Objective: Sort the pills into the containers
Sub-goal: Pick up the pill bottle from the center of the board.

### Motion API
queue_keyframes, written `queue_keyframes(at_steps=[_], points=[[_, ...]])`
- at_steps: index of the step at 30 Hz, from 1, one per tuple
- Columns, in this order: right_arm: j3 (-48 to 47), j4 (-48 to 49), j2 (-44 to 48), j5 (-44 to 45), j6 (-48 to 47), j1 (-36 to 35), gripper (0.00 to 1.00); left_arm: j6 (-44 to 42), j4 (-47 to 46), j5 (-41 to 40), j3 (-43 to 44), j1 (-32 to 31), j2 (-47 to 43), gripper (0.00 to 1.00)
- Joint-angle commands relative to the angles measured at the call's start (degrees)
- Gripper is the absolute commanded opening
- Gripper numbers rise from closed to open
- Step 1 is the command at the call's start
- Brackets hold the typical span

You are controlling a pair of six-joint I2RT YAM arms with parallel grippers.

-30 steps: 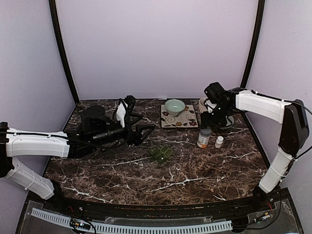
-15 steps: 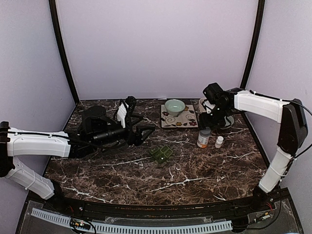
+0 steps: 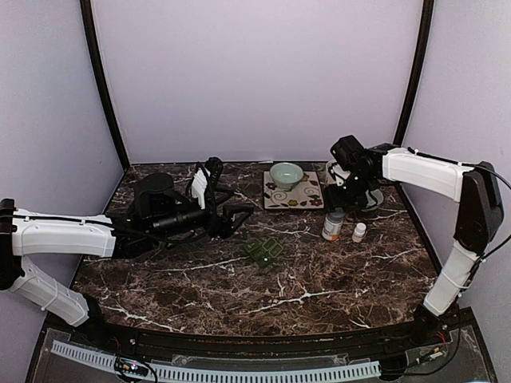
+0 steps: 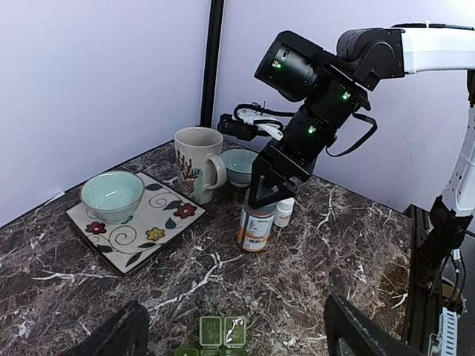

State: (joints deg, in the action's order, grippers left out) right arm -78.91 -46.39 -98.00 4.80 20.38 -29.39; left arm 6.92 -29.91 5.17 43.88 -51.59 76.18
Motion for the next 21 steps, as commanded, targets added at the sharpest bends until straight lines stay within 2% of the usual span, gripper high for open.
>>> queue_keyframes(at_steps=[1,6,21], points=[[-1.63,-0.28,1.21,0.73,-0.14,-0.41,0.68,0.82,-0.71,0.81,-0.28,0.36,-0.07,0.84],[-1.68,-0.28,1.28,0.84,-0.37,-0.56,0.73,0.82,-0.76,0.97,-0.25,0.44,-0.07,0.84],[-0.67,-0.36,-0.75,1.35,-0.75,-0.58,0.73,0.87,-0.65,0.95,-0.53,0.44,-0.17,0.84]])
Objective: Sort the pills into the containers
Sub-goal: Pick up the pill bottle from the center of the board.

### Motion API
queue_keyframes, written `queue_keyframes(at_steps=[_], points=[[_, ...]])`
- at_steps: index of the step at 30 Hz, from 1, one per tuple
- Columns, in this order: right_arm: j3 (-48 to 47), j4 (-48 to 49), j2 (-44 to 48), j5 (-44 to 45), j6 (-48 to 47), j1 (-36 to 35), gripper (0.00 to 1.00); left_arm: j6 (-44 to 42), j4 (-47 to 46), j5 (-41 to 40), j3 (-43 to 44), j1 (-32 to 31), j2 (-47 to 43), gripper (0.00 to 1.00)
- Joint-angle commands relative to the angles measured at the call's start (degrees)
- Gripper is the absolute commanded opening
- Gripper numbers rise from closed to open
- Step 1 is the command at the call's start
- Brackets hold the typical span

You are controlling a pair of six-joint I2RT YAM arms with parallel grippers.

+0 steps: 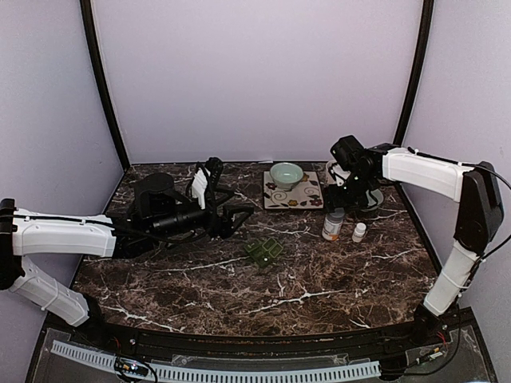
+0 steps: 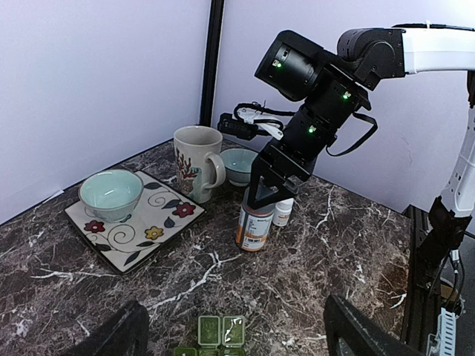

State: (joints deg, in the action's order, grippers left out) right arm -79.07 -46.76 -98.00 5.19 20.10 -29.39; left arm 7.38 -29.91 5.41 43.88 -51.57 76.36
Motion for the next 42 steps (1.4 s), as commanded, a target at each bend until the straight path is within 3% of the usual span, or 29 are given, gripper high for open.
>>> queue_keyframes(at_steps=[1,14,24,29,38,42], points=[[-0.61,-0.05,-0.97,0.91,-0.54,-0.54,0.73,0.42,-0.63,0.66,-0.54,0.42,-0.33,0.84],[-1.04,0.09,-2.34,0.81,-0.74,-0.53,0.72,0.46,-0.93,0.83,-0.68,0.51,-0.07,0.84],[-0.83,0.43,-2.94,0.36,-0.98,-0.58,0.64,0.69,-0.89,1.10,-0.64,0.51,0.11,0.84],[-0.83,0.53,-3.04,-0.19,-1.18,-0.52,0.46,0.79,-0.89,1.14,-0.64,0.51,0.28,0.84],[-1.25,1.06,-1.64,-1.20,-1.36,-0.54,0.02,1.88,-0.95,2.59,-0.36,1.11,1.06,0.84],[-1.59,2.89,0.98,-4.13,-1.20,-0.71,0.00,4.97,-1.52,6.31,-0.20,2.96,1.78,0.86]])
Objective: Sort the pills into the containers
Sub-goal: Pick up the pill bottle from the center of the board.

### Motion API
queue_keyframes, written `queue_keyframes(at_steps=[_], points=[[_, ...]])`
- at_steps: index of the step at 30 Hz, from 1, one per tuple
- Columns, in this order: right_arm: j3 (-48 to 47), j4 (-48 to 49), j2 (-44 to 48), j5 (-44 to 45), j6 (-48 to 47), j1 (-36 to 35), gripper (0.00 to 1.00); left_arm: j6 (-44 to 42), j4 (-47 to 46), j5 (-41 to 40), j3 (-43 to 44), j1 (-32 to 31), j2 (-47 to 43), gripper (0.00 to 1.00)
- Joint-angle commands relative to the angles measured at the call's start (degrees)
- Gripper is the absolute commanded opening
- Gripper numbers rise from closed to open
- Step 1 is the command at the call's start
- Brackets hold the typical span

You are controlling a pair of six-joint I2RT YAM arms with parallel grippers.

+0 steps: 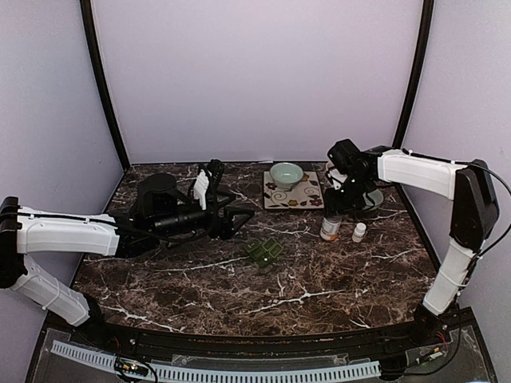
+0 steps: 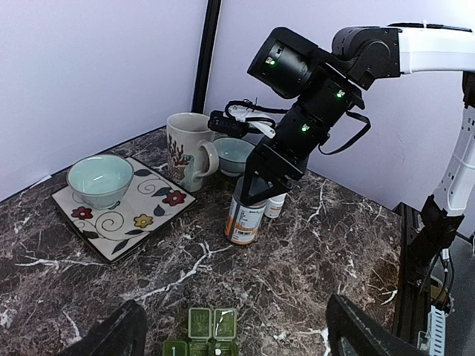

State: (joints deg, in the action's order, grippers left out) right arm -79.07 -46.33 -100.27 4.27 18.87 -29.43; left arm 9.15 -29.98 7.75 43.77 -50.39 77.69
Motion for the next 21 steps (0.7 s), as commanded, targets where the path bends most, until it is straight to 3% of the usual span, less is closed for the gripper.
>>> queue_keyframes(at_steps=[1,12,21], points=[[-1.61,3.16,4.11,-4.16,-0.04,-0.80,0.00,4.15,-1.72,5.32,-0.09,2.38,0.63,0.87],[-1.79,10.22,14.04,-13.62,1.78,-6.36,0.00,13.69,-5.04,25.62,3.13,9.26,6.22,0.95],[-2.63,15.03,19.45,-19.53,6.07,-10.72,0.00,28.90,-23.90,42.03,3.91,14.70,13.60,0.95]])
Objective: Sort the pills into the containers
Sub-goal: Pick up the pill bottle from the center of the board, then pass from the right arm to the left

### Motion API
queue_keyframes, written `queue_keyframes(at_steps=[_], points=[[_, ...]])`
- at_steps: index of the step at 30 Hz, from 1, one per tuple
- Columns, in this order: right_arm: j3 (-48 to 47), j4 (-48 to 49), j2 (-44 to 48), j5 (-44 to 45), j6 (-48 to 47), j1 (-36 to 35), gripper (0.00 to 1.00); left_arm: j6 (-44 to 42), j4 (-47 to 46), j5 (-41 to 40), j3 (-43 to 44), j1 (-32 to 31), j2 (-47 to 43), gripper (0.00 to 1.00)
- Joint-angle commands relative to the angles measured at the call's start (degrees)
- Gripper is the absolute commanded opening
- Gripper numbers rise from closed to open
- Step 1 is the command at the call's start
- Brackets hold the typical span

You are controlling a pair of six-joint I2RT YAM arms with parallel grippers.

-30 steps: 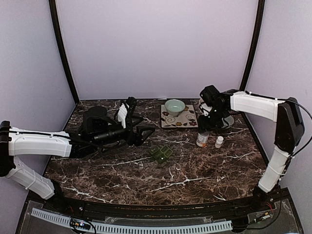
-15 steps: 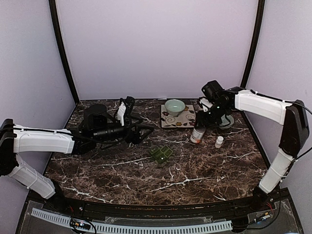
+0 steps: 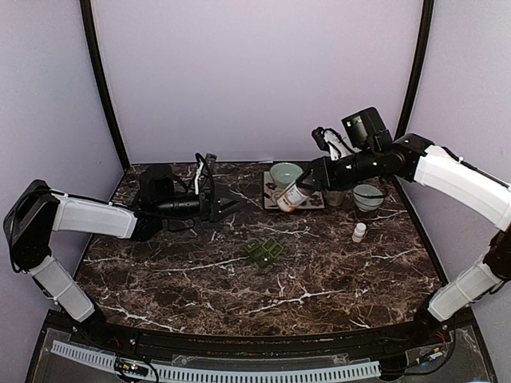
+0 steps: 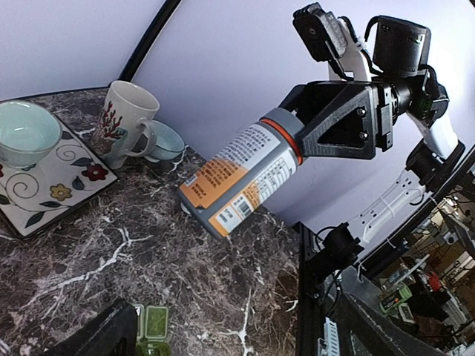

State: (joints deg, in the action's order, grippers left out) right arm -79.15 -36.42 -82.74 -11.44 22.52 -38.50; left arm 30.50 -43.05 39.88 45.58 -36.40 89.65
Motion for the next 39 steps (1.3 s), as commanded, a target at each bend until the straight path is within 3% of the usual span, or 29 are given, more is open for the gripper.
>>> queue_keyframes(at_steps=[1,13,39], points=[[-2.92,5.18,1.96,-4.24,2.50,-2.11,0.00,8.14,-11.68,10.83,2.58,0.72,2.08,0.95],[-1.24,12.03,4.27,-12.17,7.21,-5.63,0.00,13.88,-17.71,16.50,4.97,0.80,6.59,0.95],[1.09,21.56,1.96,-17.52,12.87,-7.08,0.00,28.50,-36.77,23.99,5.69,0.81,11.25,0.92]])
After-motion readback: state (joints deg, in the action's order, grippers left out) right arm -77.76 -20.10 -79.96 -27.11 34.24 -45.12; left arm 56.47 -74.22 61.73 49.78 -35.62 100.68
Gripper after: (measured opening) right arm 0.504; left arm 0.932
